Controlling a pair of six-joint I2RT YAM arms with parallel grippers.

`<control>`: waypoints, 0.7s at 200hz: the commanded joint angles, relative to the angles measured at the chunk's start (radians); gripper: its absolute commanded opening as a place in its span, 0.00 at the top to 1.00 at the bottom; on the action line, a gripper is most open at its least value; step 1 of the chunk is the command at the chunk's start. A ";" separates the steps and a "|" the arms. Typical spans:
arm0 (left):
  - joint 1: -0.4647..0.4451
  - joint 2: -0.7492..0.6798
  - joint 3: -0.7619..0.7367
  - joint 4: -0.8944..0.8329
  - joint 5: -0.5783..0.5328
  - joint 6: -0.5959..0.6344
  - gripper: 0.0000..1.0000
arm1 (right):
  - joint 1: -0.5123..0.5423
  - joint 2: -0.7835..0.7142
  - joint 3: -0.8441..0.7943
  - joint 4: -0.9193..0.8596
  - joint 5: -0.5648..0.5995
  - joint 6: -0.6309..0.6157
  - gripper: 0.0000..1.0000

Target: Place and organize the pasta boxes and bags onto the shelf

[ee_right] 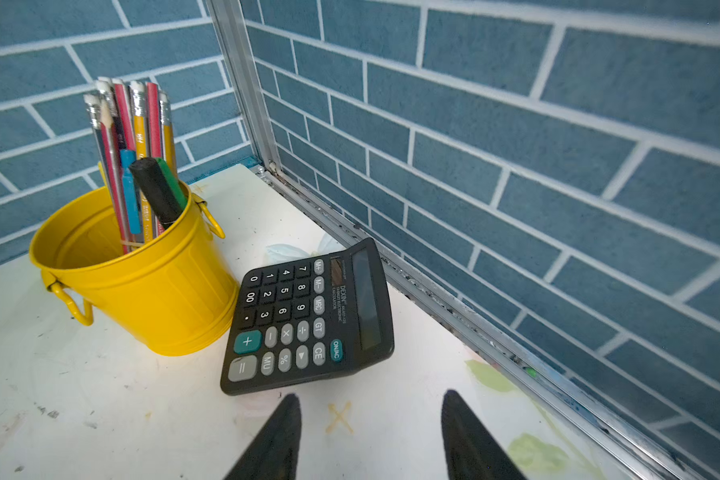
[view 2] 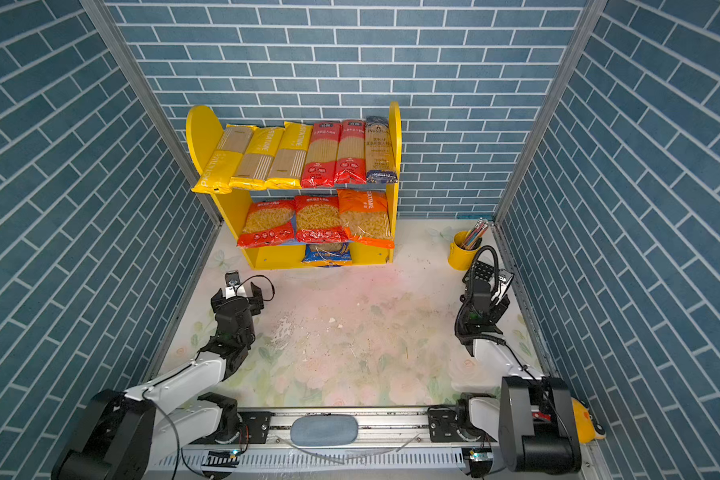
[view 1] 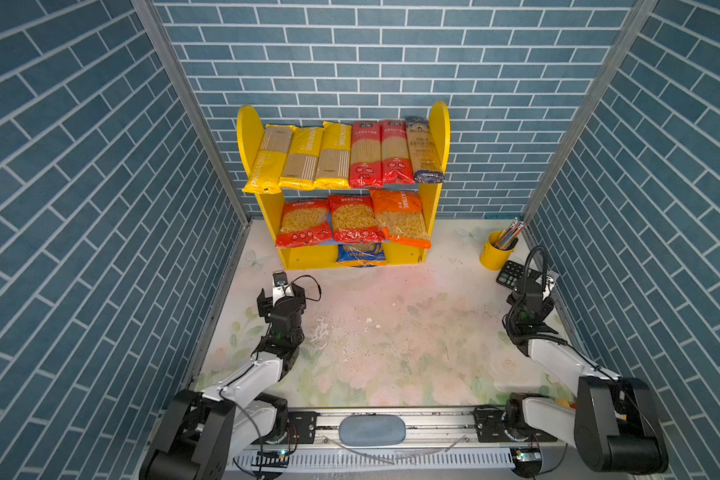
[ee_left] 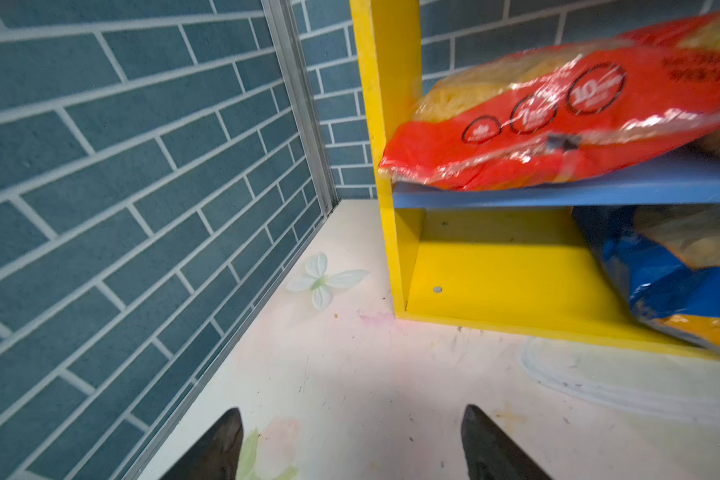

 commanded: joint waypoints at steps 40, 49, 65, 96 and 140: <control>0.081 0.265 0.006 0.330 0.115 0.077 0.12 | -0.032 0.179 -0.095 0.382 -0.047 -0.122 0.43; 0.098 0.286 0.014 0.318 0.135 0.064 0.12 | -0.034 0.212 -0.115 0.462 -0.043 -0.138 0.42; 0.104 0.319 -0.002 0.381 0.148 0.060 0.12 | -0.044 0.195 -0.105 0.418 -0.088 -0.127 0.42; 0.109 0.337 0.025 0.342 0.177 0.058 0.11 | -0.074 0.198 -0.084 0.368 -0.150 -0.105 0.42; 0.119 0.398 0.057 0.320 0.210 0.052 0.10 | -0.092 0.209 -0.083 0.383 -0.227 -0.119 0.35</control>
